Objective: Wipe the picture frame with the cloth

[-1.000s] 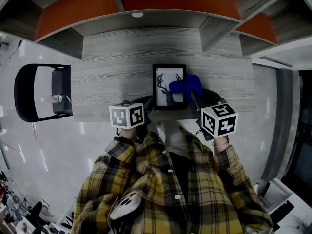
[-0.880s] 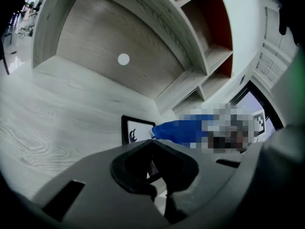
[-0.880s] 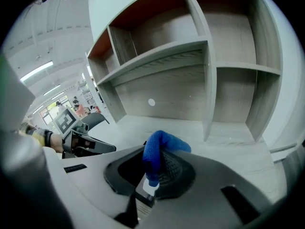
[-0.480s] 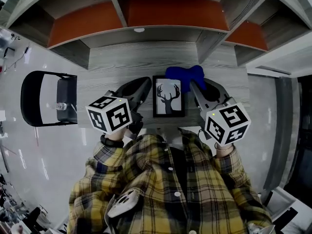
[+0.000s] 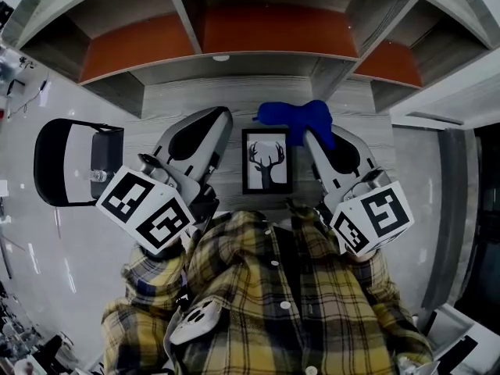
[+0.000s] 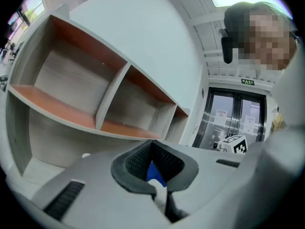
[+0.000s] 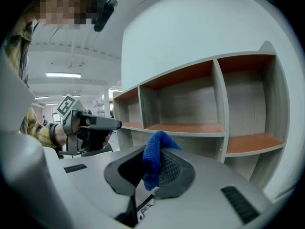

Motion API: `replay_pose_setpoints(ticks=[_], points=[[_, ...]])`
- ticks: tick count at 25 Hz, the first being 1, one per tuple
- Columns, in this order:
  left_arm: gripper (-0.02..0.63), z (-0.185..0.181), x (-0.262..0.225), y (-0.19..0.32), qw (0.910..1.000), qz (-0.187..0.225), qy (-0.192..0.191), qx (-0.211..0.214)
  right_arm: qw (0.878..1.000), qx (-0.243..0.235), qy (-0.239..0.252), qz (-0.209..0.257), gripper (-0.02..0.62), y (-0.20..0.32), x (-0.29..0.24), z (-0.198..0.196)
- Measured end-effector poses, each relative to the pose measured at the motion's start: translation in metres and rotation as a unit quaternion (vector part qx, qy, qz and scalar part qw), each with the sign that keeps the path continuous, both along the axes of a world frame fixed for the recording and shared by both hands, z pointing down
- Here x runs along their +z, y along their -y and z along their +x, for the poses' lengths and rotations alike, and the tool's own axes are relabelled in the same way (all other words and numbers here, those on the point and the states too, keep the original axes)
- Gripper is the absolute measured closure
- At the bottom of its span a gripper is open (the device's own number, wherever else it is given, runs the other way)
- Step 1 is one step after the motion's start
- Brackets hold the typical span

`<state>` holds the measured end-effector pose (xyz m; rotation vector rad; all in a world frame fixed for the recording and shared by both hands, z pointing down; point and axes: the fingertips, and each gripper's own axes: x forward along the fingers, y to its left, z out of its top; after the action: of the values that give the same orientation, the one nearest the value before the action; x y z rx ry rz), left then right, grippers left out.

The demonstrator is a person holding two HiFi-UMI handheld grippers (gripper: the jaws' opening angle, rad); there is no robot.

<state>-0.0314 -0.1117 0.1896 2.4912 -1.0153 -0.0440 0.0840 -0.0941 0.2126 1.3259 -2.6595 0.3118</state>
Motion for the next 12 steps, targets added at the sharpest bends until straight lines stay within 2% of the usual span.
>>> replay_pose_setpoints(ticks=[5, 12], points=[[0.601, -0.006, -0.017, 0.001, 0.9999, 0.014, 0.006, -0.004, 1.000, -0.011, 0.002, 0.017, 0.555, -0.002, -0.011, -0.004], [0.601, -0.006, -0.009, 0.002, 0.9997, 0.017, 0.019, -0.006, 1.000, -0.016, -0.002, 0.025, 0.555, -0.003, -0.011, -0.005]])
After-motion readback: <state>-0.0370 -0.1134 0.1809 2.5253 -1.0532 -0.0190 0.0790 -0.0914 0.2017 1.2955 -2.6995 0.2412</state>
